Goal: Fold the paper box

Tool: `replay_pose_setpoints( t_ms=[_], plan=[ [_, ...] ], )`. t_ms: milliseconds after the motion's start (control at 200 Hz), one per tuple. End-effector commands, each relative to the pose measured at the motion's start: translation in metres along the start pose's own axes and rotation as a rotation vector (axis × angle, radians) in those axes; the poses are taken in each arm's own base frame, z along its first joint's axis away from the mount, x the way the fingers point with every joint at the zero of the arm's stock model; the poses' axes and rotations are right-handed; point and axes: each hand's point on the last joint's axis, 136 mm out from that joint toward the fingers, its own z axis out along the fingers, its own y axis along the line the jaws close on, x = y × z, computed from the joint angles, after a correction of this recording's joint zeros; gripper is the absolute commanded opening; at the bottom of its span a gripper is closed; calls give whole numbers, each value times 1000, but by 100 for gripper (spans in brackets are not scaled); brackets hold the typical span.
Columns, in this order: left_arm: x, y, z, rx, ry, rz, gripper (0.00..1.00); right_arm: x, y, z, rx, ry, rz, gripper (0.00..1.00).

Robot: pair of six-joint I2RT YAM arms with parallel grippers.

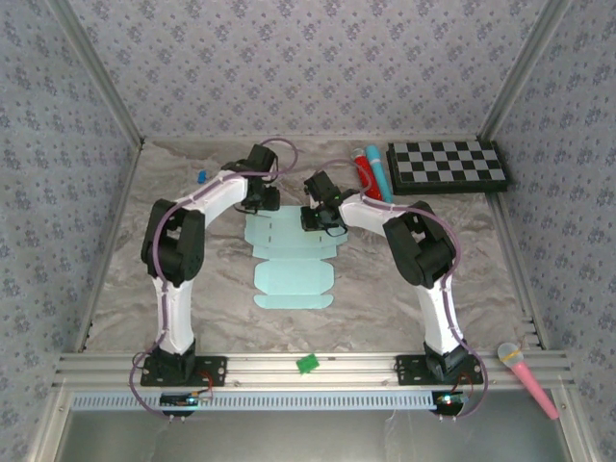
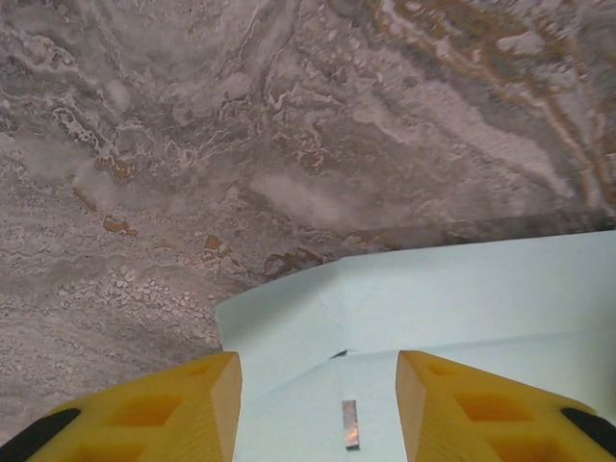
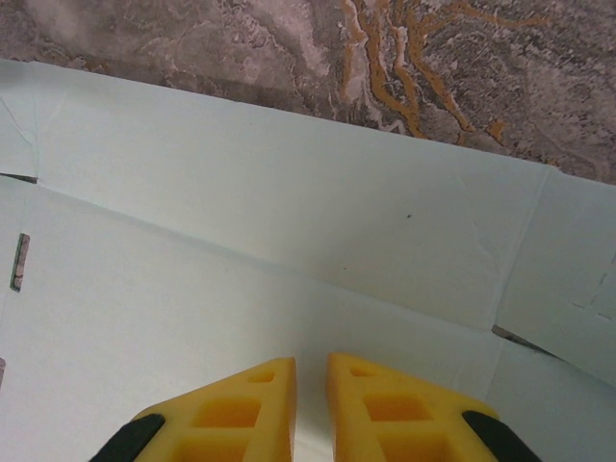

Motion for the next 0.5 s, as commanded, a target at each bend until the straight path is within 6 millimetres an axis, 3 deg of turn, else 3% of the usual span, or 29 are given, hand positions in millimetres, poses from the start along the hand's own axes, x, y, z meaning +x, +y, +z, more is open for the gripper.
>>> replay_pose_setpoints(
  t_ms=[0,230,315,495],
  plan=[
    [-7,11,2,-53,15,8,47,14,0,0,3,37,-2,18],
    [-1,18,11,-94,39,-2,48,15,-3,0,4,42,2,18],
    [-1,22,12,-112,37,-3,54,15,-2,1,3,43,1,18],
    [3,13,19,-68,64,20,55,16,-3,2,4,46,5,18]
  ],
)
